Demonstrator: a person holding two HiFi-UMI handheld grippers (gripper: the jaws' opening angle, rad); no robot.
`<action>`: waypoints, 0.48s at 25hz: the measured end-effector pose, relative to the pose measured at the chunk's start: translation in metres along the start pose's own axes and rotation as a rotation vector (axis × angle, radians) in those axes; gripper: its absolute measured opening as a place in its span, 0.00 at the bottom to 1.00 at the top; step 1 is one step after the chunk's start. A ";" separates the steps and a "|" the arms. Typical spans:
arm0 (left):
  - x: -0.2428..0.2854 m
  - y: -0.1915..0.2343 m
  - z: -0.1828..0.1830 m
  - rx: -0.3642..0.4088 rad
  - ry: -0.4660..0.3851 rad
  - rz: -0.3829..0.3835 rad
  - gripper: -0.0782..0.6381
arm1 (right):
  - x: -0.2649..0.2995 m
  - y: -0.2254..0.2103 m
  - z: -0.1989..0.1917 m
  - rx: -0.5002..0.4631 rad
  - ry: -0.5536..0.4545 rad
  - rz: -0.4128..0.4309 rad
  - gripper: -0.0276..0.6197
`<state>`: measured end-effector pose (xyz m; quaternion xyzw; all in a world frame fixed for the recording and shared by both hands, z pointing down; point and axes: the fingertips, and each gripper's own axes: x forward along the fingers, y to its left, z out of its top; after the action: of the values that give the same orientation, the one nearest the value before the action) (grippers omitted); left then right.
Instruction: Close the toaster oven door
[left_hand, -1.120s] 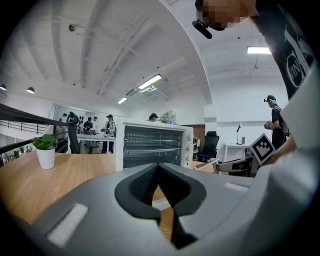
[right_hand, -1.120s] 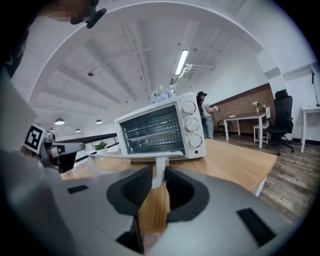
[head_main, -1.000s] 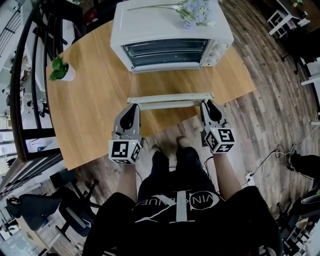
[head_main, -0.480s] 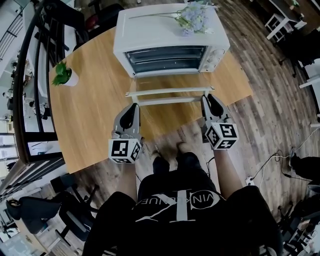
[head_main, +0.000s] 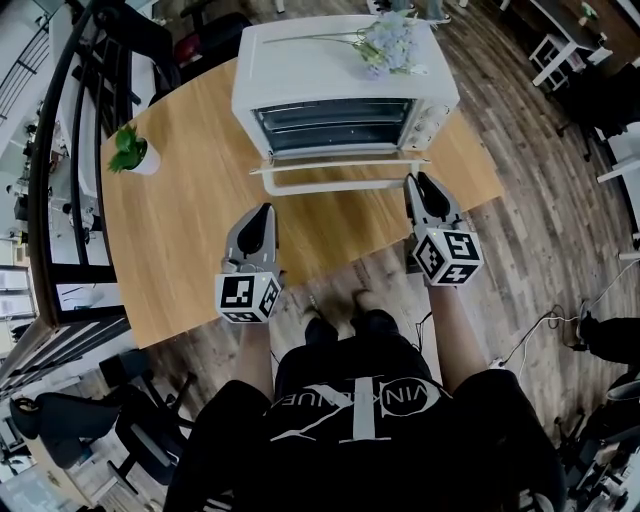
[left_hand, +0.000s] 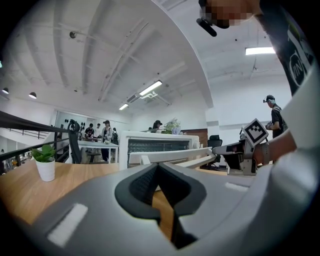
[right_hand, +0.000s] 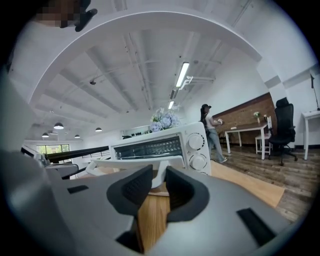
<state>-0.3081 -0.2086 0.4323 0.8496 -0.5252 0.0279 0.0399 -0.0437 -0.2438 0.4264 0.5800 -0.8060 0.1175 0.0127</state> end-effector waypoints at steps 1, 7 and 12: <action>0.000 0.001 0.001 0.000 -0.001 0.002 0.12 | 0.002 0.000 0.003 0.001 -0.003 0.000 0.19; 0.004 0.002 0.001 -0.011 -0.002 0.010 0.12 | 0.015 -0.005 0.017 0.014 -0.027 -0.001 0.19; 0.007 0.006 0.006 -0.008 -0.007 0.014 0.12 | 0.026 -0.008 0.030 0.009 -0.044 -0.007 0.19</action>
<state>-0.3098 -0.2179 0.4275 0.8459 -0.5313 0.0229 0.0413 -0.0416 -0.2767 0.4023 0.5853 -0.8035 0.1084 -0.0075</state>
